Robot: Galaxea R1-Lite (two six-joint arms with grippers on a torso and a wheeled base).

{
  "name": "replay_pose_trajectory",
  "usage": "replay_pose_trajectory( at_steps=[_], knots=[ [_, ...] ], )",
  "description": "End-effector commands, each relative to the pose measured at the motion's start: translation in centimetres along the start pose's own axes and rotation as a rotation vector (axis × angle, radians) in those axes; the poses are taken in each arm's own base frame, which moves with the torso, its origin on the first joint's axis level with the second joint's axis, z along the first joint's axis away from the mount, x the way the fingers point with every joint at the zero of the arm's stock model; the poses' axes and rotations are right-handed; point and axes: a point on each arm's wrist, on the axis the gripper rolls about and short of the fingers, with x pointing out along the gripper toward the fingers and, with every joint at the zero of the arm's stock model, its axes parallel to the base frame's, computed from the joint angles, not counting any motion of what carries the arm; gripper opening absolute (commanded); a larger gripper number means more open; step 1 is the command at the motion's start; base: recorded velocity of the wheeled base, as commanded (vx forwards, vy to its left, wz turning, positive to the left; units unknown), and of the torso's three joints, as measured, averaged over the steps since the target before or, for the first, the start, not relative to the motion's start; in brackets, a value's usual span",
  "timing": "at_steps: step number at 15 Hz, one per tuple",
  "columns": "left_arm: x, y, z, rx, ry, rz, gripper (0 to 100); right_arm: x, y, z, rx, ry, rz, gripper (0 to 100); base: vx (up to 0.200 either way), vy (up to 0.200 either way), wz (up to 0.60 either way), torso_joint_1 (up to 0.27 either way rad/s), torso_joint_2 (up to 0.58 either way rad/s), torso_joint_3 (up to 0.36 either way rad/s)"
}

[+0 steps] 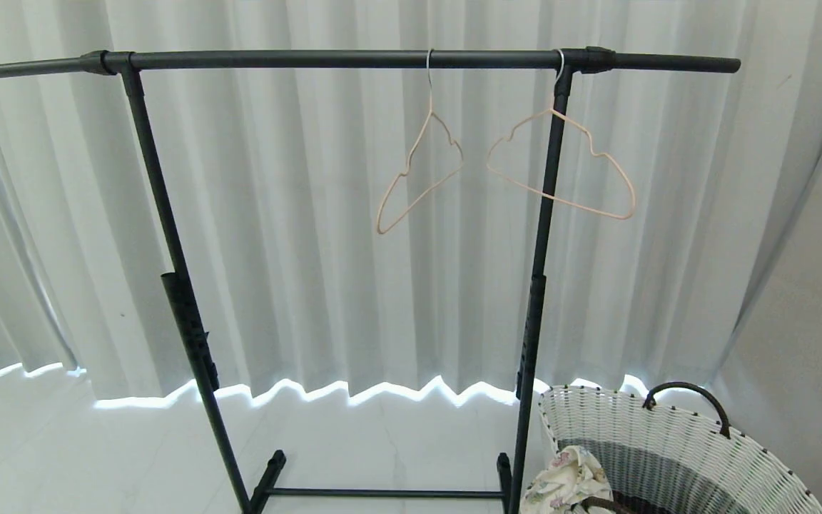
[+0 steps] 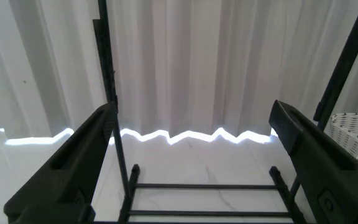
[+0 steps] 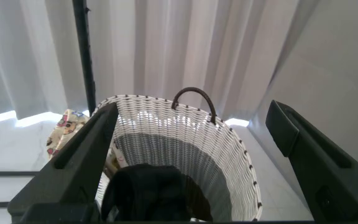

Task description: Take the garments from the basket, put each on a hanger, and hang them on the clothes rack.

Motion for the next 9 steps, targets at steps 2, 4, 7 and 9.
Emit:
replay_pose_trajectory(
  at_steps=[2,4,7,9],
  knots=[
    [0.0,0.0,0.0,0.0,0.0,0.0,100,0.0,0.0,0.0,-0.001,0.0,0.0,100,-0.1,0.0,0.0,0.004,0.0,0.001],
    [0.0,0.0,0.0,0.002,0.0,0.0,100,0.0,0.0,0.0,-0.001,0.0,0.0,100,-0.2,0.0,0.0,0.005,0.0,-0.002],
    [0.0,0.0,0.0,0.0,0.0,0.0,100,0.01,0.0,0.01,0.001,0.001,0.002,100,0.0,0.0,0.0,0.0,0.0,0.0],
    [0.0,0.0,0.0,-0.001,0.0,0.0,100,0.0,0.0,0.0,-0.001,0.0,0.002,100,0.0,0.0,0.0,0.0,0.0,0.0]
  ],
)
